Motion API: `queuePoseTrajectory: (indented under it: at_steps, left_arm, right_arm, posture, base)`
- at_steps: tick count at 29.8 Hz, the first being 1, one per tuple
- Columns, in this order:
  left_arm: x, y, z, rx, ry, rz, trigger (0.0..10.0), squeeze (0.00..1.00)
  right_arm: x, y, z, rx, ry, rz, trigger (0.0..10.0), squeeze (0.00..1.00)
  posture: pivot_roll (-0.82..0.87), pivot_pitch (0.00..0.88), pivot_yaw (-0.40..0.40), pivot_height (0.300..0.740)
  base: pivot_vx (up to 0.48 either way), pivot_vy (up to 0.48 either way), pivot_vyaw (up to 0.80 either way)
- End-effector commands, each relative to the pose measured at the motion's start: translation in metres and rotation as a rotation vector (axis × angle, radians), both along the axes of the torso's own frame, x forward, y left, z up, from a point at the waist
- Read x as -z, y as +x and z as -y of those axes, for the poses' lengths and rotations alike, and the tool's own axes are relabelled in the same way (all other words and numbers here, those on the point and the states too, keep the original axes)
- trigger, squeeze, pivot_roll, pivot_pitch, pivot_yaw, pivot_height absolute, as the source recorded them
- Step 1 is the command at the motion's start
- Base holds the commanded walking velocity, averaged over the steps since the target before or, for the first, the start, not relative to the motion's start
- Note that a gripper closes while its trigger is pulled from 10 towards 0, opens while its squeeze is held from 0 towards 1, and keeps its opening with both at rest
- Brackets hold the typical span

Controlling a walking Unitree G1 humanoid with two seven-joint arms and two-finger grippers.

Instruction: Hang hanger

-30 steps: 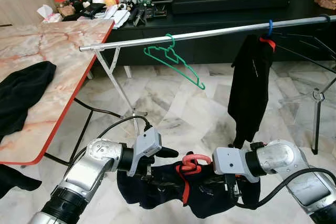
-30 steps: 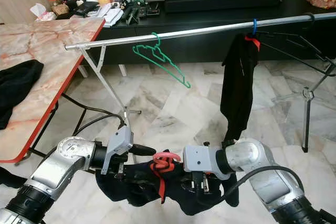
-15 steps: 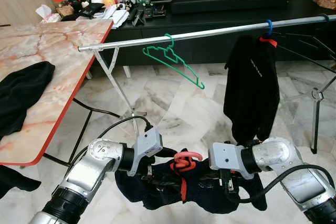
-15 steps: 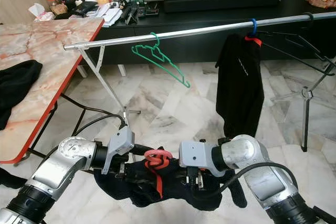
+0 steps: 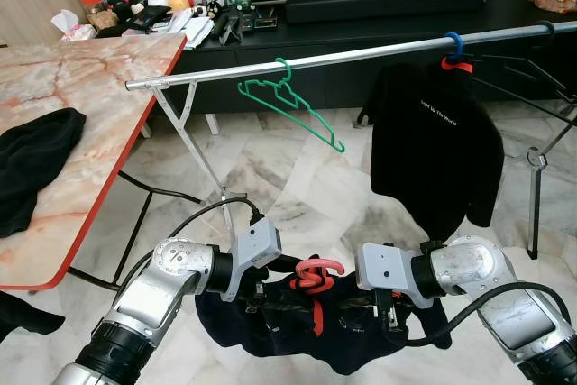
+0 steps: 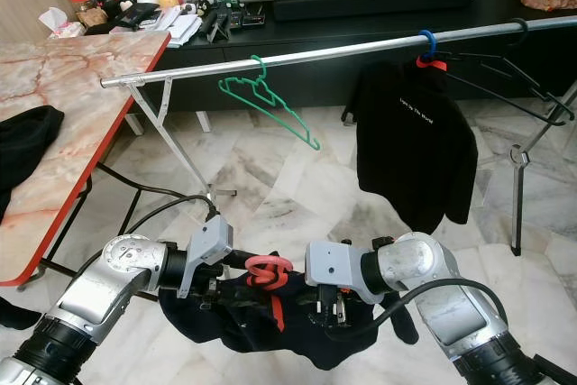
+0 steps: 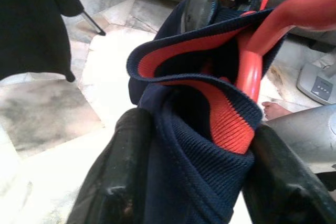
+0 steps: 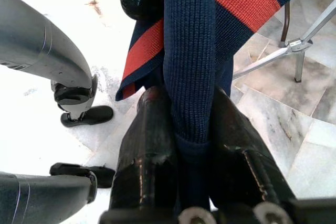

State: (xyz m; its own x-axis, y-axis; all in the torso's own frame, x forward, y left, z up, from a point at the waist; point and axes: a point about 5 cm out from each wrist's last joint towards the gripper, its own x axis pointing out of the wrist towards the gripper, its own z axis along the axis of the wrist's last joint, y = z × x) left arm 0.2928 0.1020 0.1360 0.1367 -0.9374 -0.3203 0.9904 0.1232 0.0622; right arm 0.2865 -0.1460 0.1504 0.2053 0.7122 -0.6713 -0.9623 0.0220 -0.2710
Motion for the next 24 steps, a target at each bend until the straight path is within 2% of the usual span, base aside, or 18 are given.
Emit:
queuePoseTrajectory:
  at_steps: [1,11,20,21,22,23,24]
  left_arm:
    - [0.004,-0.005,0.001,0.029,0.009,-0.031,0.0,0.0]
    - [0.003,-0.011,0.001,0.08,0.005,-0.052,0.0,0.0]
    - [0.005,-0.011,-0.003,0.068,0.004,-0.062,0.0,0.0]
    - [0.006,-0.014,-0.004,0.072,0.007,-0.067,0.0,0.0]
    - [0.006,-0.015,-0.006,0.067,0.005,-0.073,0.0,0.0]
    - [0.006,-0.015,-0.006,0.065,0.004,-0.075,0.0,0.0]
    - [0.007,-0.015,-0.009,0.053,0.007,-0.076,0.0,0.0]
  right_arm:
    - [-0.022,0.002,-0.011,-0.034,0.082,0.081,0.0,0.0]
    - [-0.02,0.005,-0.007,-0.029,0.079,0.079,0.0,0.0]
    - [-0.016,0.007,-0.005,-0.02,0.074,0.072,0.0,0.0]
    - [-0.014,0.008,-0.004,-0.012,0.071,0.073,2.6,0.0]
    - [-0.013,0.01,-0.003,-0.003,0.064,0.081,5.7,0.0]
    - [-0.012,0.01,-0.002,0.0,0.062,0.085,5.7,0.0]
    - [-0.01,0.01,-0.002,0.002,0.056,0.069,10.0,0.0]
  posture:
    - [-0.08,0.154,0.114,0.74]
    - [-0.08,0.139,0.111,0.74]
    - [-0.08,0.103,0.104,0.74]
    - [-0.08,0.094,0.103,0.74]
    - [-0.08,0.086,0.103,0.74]
    - [-0.08,0.086,0.103,0.74]
    - [-0.08,0.07,0.098,0.74]
  base:
    - [0.0,0.0,0.0]
    - [0.0,0.0,0.0]
    - [0.0,0.0,0.0]
    - [0.0,0.0,0.0]
    - [0.0,0.0,0.0]
    - [0.0,0.0,0.0]
    - [0.0,0.0,0.0]
